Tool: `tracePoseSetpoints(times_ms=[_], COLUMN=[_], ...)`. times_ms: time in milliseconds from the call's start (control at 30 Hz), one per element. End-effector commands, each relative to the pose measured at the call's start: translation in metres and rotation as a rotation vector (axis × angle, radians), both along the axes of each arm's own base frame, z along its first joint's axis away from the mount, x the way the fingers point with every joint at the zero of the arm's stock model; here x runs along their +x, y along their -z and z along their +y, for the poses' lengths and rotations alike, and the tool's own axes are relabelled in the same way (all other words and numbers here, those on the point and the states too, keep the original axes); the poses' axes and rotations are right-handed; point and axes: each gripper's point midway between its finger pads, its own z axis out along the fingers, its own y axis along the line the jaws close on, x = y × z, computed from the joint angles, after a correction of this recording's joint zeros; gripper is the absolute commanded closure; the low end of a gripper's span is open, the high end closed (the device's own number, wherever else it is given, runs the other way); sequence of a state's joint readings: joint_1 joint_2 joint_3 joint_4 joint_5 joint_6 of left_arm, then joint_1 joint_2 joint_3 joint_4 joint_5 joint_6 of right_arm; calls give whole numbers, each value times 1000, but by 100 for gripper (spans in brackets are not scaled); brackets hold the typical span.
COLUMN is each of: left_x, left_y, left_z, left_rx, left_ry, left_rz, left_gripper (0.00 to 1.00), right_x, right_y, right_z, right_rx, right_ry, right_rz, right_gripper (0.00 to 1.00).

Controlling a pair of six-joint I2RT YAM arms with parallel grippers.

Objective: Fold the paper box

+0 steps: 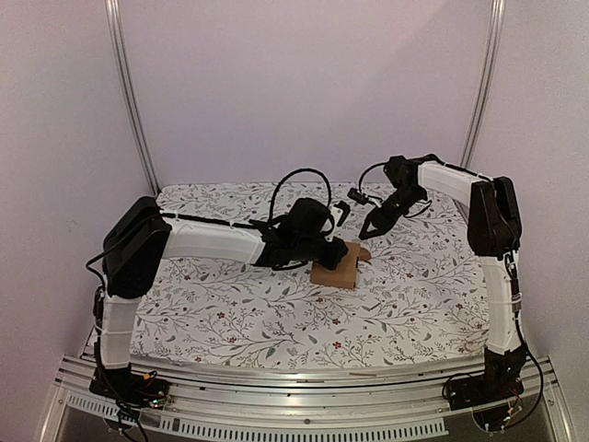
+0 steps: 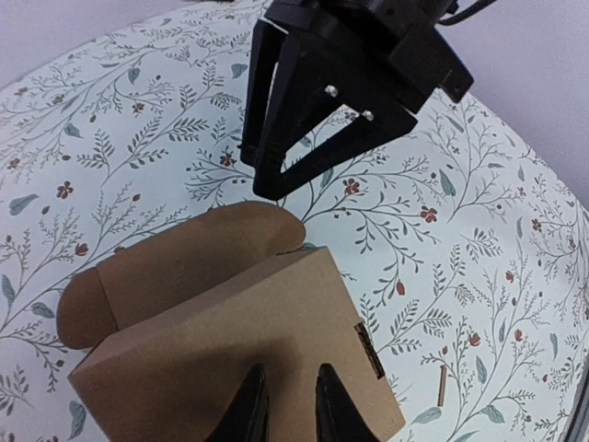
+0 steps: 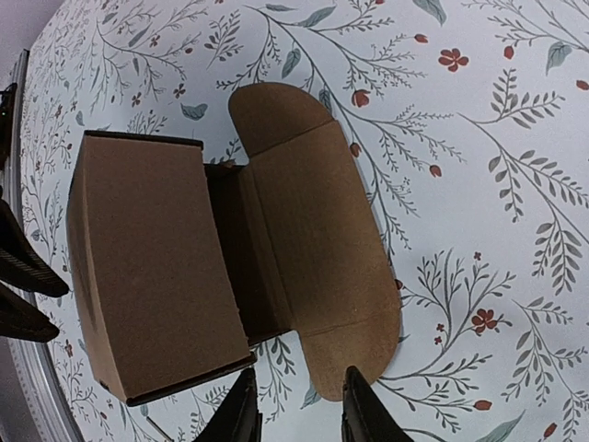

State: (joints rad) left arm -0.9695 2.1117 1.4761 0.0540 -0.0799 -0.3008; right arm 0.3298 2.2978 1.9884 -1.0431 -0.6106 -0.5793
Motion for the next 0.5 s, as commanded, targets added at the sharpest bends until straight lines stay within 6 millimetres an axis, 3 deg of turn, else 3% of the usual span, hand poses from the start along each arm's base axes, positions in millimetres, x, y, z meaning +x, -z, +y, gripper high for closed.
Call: tracePoseSetpoints(times_ms=[0,200,367,467], left_x=[18,29,22,17], left_y=[30,50,82,87], left_z=[3,1,1,4], left_rx=[88,106,144,156], left_ry=[62,87,114,135], left_rz=[111,185,261,263], left_gripper=[82,81,81,81], right_x=[7,32,37,37], right_y=[6,-7,-3,4], right_z=[-16,-44,-39,-31], right_rx=[17,46,59,21], right_ry=[81,223,239,225], right_rz=[67,49,33,10], right_gripper=[70,66,63,62])
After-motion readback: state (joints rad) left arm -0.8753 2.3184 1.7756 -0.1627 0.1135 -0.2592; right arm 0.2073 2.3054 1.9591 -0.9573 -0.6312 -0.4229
